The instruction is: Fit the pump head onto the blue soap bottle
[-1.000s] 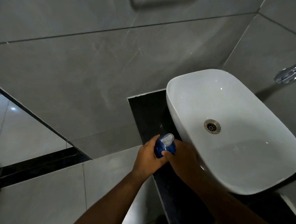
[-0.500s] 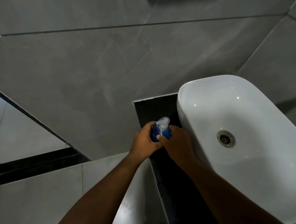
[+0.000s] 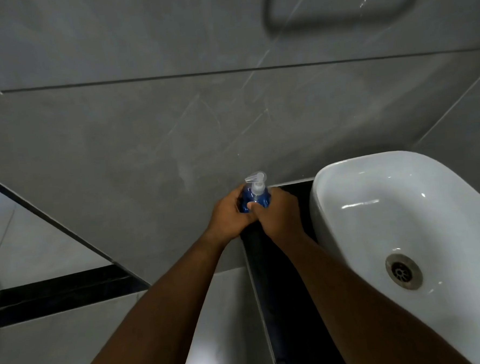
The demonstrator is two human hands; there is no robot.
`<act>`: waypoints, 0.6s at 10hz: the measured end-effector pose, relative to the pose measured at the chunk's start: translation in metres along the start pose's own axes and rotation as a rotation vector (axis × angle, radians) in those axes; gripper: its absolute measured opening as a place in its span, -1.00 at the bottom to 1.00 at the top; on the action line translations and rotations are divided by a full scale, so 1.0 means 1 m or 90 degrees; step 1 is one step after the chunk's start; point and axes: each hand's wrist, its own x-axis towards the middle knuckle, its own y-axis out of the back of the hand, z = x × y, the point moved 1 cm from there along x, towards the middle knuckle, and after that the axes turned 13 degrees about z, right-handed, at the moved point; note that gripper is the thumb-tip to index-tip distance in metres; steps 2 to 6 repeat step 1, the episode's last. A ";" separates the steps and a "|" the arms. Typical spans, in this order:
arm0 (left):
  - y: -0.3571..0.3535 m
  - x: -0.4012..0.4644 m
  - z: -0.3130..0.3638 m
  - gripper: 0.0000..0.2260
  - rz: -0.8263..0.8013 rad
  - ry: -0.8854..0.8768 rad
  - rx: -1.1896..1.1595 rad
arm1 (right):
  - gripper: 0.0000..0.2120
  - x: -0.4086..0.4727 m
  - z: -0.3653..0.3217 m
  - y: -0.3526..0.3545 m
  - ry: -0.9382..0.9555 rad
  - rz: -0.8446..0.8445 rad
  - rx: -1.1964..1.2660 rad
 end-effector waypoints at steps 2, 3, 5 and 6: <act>0.001 0.005 0.004 -0.51 0.009 -0.007 0.052 | -0.67 0.004 -0.007 0.002 -0.021 -0.010 0.027; 0.001 0.005 0.004 -0.51 0.009 -0.007 0.052 | -0.67 0.004 -0.007 0.002 -0.021 -0.010 0.027; 0.001 0.005 0.004 -0.51 0.009 -0.007 0.052 | -0.67 0.004 -0.007 0.002 -0.021 -0.010 0.027; 0.001 0.005 0.004 -0.51 0.009 -0.007 0.052 | -0.67 0.004 -0.007 0.002 -0.021 -0.010 0.027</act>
